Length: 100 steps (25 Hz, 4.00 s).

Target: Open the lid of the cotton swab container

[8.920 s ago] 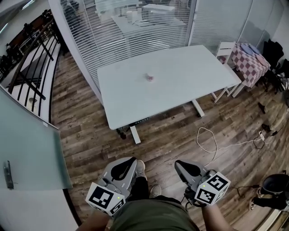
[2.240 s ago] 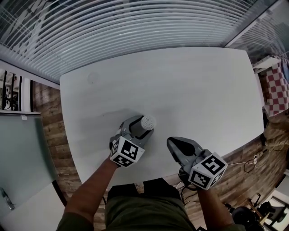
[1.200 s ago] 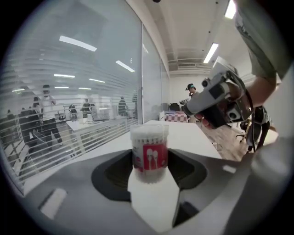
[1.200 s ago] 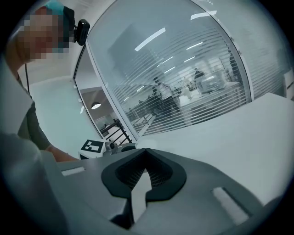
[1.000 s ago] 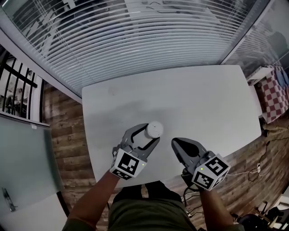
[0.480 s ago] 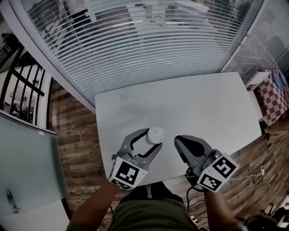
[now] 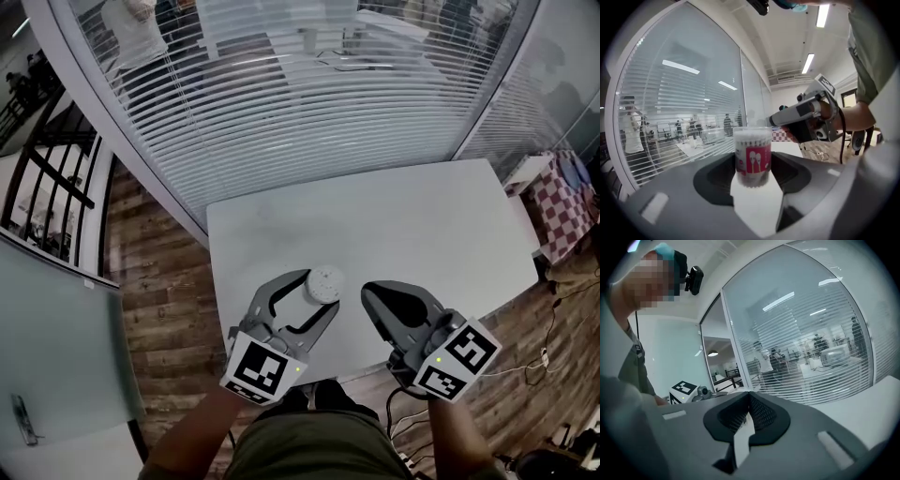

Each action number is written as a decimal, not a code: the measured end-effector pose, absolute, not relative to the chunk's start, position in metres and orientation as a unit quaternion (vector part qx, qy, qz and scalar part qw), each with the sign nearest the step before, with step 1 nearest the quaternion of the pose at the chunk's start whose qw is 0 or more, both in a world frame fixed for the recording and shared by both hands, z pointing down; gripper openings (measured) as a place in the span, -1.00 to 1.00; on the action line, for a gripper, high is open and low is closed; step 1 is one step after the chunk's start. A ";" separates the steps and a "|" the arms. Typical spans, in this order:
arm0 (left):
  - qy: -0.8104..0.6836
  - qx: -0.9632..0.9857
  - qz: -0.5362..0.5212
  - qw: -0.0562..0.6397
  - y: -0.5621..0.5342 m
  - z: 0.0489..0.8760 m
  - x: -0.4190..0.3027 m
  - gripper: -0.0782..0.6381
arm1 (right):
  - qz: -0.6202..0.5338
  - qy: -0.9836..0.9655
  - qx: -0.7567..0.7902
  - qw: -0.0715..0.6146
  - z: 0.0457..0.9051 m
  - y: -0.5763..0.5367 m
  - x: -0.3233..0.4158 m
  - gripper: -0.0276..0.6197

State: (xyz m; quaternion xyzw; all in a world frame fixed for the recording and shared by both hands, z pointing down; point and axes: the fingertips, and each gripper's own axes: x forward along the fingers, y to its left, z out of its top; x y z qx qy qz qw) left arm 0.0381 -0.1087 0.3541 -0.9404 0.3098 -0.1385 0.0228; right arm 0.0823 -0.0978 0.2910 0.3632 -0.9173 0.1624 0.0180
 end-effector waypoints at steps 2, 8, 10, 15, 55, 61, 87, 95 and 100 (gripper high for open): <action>0.308 -0.941 -0.138 0.024 -0.106 0.351 0.036 -0.10 | 0.155 -0.920 0.358 0.021 0.285 -0.095 0.078 -0.88; 0.311 -0.941 -0.132 0.025 -0.096 0.340 0.031 -0.10 | 0.134 -0.932 0.332 0.050 0.269 -0.087 0.065 -0.88; 0.312 -0.941 -0.129 0.025 -0.092 0.337 0.031 -0.10 | 0.124 -0.937 0.319 0.065 0.265 -0.082 0.060 -0.87; 0.313 -0.941 -0.128 0.032 -0.083 0.334 0.033 -0.10 | 0.091 -0.945 0.301 0.094 0.254 -0.074 0.050 -0.83; 0.323 -0.937 -0.131 0.020 -0.082 0.353 0.017 -0.10 | 0.077 -0.941 0.193 0.268 0.300 -0.084 -0.007 -0.14; 0.327 -0.934 -0.139 0.023 -0.084 0.358 0.015 -0.10 | 0.086 -0.937 0.183 0.285 0.311 -0.085 -0.009 -0.14; 0.333 -0.931 -0.150 0.023 -0.092 0.368 0.002 -0.10 | 0.088 -0.930 0.197 0.297 0.324 -0.097 -0.018 -0.10; 0.332 -0.931 -0.146 0.042 -0.090 0.362 0.003 -0.11 | 0.114 -0.930 0.186 0.297 0.321 -0.094 -0.018 -0.10; 0.330 -0.932 -0.144 0.040 -0.089 0.360 0.003 -0.11 | 0.117 -0.929 0.186 0.297 0.321 -0.094 -0.018 -0.10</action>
